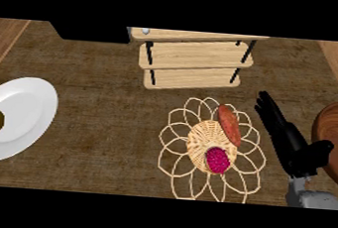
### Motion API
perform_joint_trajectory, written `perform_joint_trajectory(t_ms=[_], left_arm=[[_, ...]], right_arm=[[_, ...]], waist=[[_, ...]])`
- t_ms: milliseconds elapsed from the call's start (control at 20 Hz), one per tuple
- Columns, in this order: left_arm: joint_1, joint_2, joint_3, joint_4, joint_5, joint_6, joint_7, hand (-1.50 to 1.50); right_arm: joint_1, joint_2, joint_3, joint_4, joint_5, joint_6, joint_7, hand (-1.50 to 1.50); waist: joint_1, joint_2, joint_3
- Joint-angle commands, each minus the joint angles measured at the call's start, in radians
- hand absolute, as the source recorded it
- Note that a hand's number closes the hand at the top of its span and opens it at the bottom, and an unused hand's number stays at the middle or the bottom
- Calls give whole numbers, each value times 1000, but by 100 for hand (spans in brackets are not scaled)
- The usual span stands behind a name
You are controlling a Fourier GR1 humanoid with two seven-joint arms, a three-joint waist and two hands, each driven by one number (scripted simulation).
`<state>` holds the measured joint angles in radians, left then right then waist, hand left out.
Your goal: Pick the sweet potato from the placemat and place it in the tiered shelf
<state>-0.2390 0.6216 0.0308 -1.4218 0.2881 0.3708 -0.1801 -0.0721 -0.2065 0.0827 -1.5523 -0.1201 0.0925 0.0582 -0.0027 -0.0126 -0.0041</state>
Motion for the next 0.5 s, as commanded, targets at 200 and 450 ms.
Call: perform_joint_trajectory(t_ms=[200,450], left_arm=[[131,-154,-175,85,82,-100,234,0],[162,-228,-253,131,137,-182,315,0]], right_arm=[[-158,-212,-212,59,-19,78,-140,150],[-176,-298,-246,378,106,25,-67,150]], waist=[[-5,32,7],[36,41,7]])
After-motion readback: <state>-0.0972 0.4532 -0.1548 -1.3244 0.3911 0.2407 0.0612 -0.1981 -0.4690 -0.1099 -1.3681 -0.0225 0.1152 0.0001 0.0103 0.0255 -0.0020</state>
